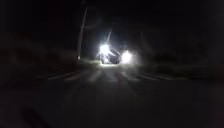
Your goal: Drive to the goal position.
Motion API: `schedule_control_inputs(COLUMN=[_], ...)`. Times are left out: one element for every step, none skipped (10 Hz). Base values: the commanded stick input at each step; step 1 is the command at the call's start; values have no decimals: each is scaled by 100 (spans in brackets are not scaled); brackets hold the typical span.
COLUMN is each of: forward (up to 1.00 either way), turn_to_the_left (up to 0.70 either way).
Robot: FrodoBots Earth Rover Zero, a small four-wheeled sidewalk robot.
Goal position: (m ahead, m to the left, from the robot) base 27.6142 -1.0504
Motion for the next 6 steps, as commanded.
schedule_control_inputs(forward=[70,70,70,70,70,70], turn_to_the_left=[0,0,0,0,0,0])
